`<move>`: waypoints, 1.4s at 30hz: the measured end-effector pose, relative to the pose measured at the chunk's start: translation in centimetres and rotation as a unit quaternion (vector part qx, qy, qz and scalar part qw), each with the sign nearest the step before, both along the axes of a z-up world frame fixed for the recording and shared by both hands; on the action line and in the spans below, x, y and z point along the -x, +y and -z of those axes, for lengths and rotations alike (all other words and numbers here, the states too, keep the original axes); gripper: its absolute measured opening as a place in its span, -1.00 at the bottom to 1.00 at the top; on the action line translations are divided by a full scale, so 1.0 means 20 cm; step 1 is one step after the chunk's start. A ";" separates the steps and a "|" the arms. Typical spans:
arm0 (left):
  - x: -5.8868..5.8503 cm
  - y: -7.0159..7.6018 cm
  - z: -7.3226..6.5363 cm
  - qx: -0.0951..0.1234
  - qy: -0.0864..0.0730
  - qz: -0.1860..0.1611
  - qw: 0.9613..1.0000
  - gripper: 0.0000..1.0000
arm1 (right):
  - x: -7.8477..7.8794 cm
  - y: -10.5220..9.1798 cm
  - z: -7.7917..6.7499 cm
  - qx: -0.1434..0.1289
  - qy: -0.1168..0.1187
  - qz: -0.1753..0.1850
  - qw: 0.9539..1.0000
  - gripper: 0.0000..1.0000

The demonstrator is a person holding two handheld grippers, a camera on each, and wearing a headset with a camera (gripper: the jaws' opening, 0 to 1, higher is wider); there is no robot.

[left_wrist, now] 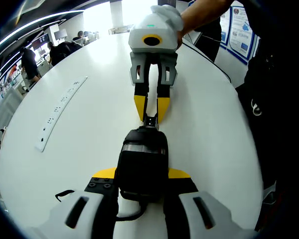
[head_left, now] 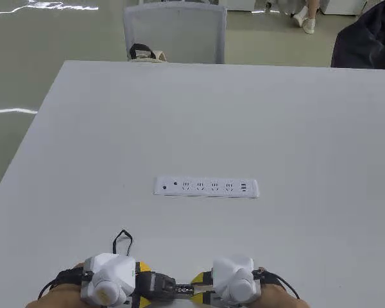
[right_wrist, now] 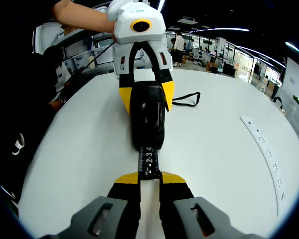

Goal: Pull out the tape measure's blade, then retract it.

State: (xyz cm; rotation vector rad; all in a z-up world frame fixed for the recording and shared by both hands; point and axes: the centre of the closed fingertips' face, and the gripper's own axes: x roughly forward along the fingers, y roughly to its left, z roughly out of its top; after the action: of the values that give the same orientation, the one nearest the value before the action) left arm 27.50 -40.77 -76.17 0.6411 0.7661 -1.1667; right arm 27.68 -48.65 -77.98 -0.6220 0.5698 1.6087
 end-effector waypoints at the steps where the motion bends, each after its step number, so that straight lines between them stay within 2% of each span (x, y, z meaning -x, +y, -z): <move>1: 0.00 0.00 0.00 0.000 0.000 0.000 1.000 -0.39 | 0.00 -0.01 0.00 0.001 0.000 0.000 1.000 -0.78; 42: 0.00 -0.01 -0.01 -0.001 0.001 -0.005 1.000 -0.39 | -0.04 -0.26 0.00 0.013 0.007 0.011 1.000 -0.78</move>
State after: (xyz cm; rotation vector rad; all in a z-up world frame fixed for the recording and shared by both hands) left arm 27.47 -40.95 -75.99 0.6367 0.7723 -1.1575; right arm 28.40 -53.82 -77.90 -0.6221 0.6074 1.5882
